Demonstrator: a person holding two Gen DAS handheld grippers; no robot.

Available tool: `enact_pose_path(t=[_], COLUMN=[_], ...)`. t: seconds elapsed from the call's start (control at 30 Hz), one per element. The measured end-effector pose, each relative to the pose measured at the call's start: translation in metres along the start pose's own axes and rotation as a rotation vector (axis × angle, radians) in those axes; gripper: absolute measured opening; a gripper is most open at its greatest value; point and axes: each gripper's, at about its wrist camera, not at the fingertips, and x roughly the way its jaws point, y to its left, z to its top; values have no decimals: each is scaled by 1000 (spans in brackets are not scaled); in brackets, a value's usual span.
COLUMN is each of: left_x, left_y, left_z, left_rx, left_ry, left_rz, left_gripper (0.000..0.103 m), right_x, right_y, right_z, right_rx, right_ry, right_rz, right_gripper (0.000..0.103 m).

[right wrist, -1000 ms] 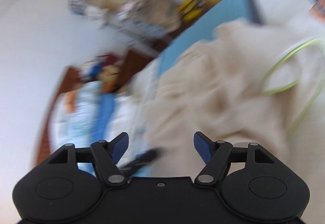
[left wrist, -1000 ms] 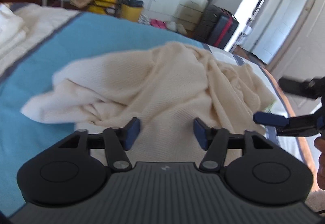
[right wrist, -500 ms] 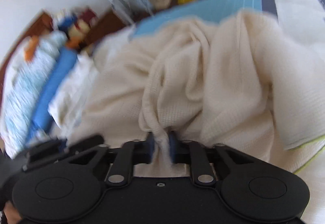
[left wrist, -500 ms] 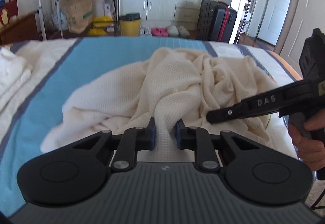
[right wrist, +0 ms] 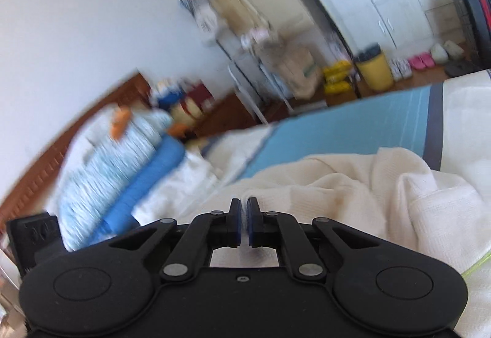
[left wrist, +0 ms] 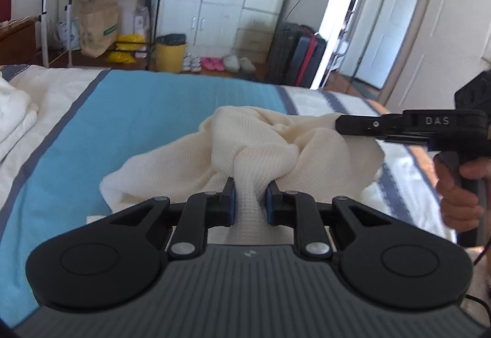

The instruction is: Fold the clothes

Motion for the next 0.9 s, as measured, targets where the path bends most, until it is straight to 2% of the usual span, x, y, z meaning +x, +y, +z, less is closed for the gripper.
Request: enact_pose_path(t=[0.07, 0.1, 0.17, 0.23, 0.27, 0.3, 0.33, 0.37, 0.47, 0.53, 0.63, 0.7, 0.8, 0.9], left_x=[15, 22, 37, 51, 58, 61, 65, 68, 72, 77, 81, 79, 70, 69], left_y=[11, 16, 27, 37, 43, 48, 53, 58, 69, 74, 78, 78, 73, 68], left_z=[29, 44, 74, 103, 117, 128, 136, 133, 88, 44, -23, -58, -106, -138], left_rx=[-11, -16, -27, -38, -47, -66, -85, -104, -117, -115, -177, -258, -387, -460], left_ry=[-45, -67, -112, -157, -171, -167, -154, -127, -49, 65, 189, 210, 207, 235], left_rz=[41, 61, 102, 143, 166, 198, 220, 213, 135, 136, 78, 26, -39, -78], left_gripper=[17, 17, 17, 20, 38, 81, 96, 98, 97, 97, 96, 96, 96, 95], right_x=[18, 24, 23, 13, 8, 7, 11, 13, 19, 21, 18, 25, 30, 28], right_y=[3, 5, 15, 26, 27, 25, 22, 18, 8, -4, -34, -42, -25, -9], right_z=[37, 63, 119, 161, 174, 182, 185, 180, 137, 95, 27, 5, -8, -20], right_rx=[-100, -136, -166, -127, -83, -35, 13, 44, 43, 36, 135, 218, 147, 103], right_ry=[46, 37, -79, -282, -362, -377, -343, -305, -208, -150, -55, 75, 167, 188], right_rz=[-68, -116, -161, -158, -161, -175, -197, -230, -345, -406, -389, -390, -398, -346], right_gripper=[6, 6, 6, 12, 24, 67, 84, 83, 83, 83, 83, 81, 81, 81])
